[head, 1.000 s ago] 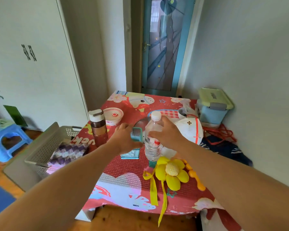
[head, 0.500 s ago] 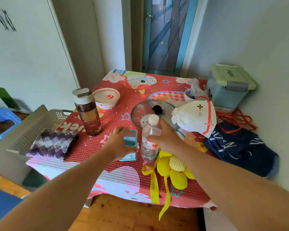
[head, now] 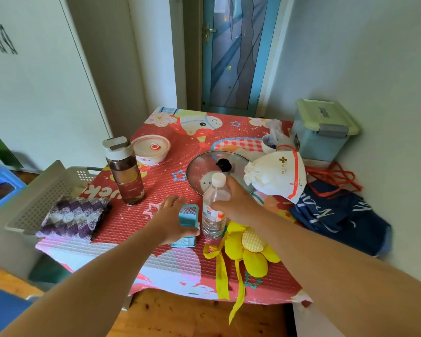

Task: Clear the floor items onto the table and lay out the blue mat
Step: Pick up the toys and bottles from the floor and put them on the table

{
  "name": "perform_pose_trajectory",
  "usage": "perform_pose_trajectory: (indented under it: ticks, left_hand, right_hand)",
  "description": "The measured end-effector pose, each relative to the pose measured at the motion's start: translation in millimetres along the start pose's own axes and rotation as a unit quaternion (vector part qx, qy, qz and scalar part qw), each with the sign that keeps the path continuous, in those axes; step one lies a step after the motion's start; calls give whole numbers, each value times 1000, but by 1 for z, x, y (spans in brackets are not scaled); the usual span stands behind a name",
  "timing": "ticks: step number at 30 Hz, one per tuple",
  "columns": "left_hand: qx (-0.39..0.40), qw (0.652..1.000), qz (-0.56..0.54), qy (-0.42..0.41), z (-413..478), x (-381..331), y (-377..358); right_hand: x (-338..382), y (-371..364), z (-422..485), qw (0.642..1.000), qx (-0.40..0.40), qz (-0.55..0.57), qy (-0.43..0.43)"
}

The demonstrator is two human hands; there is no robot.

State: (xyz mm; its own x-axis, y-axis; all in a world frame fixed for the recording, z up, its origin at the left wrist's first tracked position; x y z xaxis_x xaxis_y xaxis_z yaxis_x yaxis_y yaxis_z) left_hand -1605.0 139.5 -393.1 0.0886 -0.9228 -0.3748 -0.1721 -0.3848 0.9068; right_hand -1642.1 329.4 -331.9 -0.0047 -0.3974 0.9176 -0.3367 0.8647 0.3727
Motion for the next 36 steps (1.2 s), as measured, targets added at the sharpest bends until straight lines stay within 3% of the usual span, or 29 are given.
perform_pose_trajectory:
  ticks: [4, 10, 15, 23, 36]
  left_hand:
    - [-26, 1000, -14, -3, -7, -7, 33]
    - [-24, 998, -12, -48, -36, -36, 106]
    - [-85, 991, -20, -103, -97, -64, 201]
    - [-102, 984, -41, -139, -198, -67, 295]
    - [-136, 980, -72, -129, -337, -61, 327]
  right_hand:
    - [28, 13, -11, 1000, -13, -8, 10]
    - [97, 32, -31, 991, -41, -108, 73]
    - [179, 43, -74, 977, -84, -156, 122]
    - [275, 31, -168, 945, -144, -243, 168]
    - [322, -13, -293, 929, -145, -275, 199]
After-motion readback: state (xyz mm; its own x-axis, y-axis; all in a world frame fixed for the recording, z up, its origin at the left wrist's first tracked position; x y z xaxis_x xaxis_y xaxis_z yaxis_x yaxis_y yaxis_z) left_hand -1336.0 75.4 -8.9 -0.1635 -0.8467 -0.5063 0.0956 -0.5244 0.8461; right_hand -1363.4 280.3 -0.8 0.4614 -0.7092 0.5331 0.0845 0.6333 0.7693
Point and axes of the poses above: each hand's wrist, its own z-axis towards the middle knuckle, its own y-axis out of the back of the hand, x = y × z, the point moved 3 cm from there along z, towards the middle knuckle, and after that the axes turned 9 degrees about z, right-handed, at the moved point
